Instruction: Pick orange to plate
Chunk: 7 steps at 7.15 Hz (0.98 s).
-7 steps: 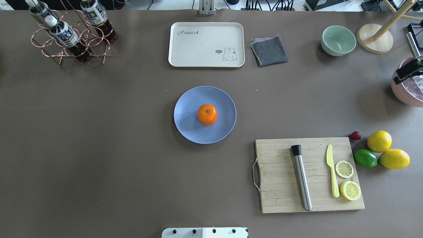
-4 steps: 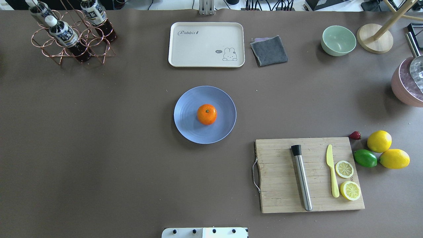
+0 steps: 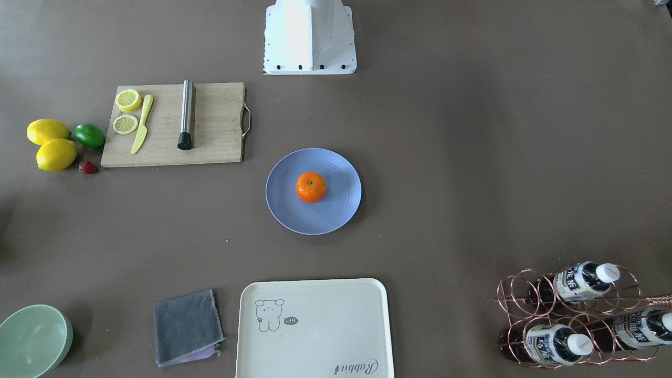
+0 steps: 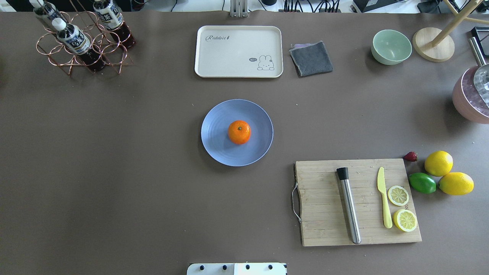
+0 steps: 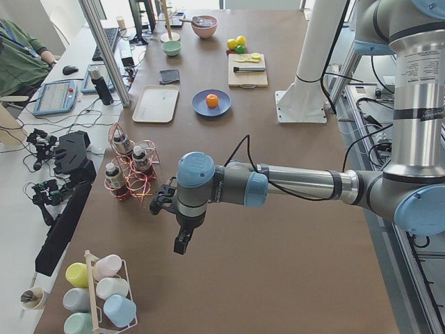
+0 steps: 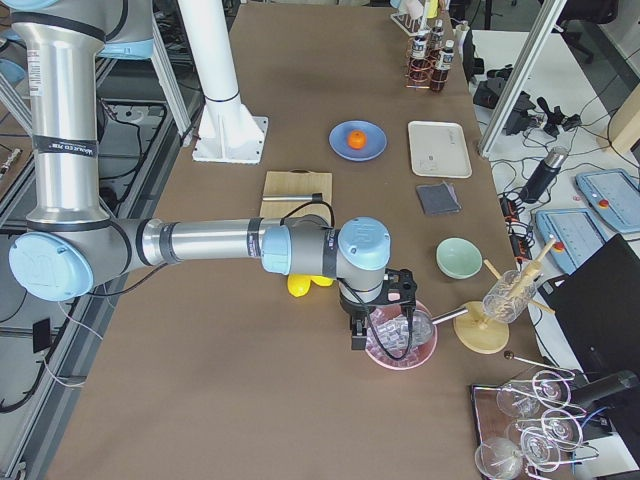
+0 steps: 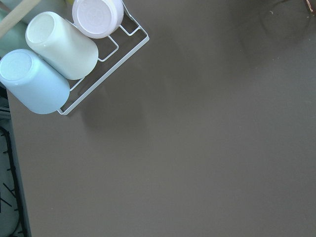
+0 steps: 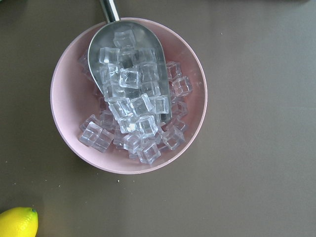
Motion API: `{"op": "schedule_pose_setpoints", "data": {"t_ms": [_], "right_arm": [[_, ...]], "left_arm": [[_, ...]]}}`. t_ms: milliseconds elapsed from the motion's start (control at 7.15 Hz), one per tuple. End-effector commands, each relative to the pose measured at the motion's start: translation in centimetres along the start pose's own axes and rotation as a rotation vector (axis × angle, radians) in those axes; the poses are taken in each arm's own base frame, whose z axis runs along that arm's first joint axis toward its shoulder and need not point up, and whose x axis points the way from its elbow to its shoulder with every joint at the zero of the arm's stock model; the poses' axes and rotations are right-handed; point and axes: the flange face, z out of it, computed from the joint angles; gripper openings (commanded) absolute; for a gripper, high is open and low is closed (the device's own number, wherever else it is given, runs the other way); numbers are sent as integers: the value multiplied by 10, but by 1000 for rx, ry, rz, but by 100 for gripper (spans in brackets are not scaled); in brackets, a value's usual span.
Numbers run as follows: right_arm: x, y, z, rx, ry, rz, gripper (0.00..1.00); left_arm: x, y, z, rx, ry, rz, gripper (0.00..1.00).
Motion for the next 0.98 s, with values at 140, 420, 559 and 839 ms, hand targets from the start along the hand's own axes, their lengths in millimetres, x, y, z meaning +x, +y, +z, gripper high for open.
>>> {"op": "schedule_pose_setpoints", "data": {"t_ms": [140,420,559,839], "right_arm": [[-1,-2,-1,3,-5,1,100],[-1,-2,-1,3,-5,1,100],[-1,-2,-1,3,-5,-1,100],[-1,-2,-1,3,-5,-1,100]], "left_arm": [[2,-4,-1,7,-1,4,98],[4,-6,-1,8,0,10,98],[4,-6,0,8,0,12,98],[6,-7,0,7,1,15,98]]}}
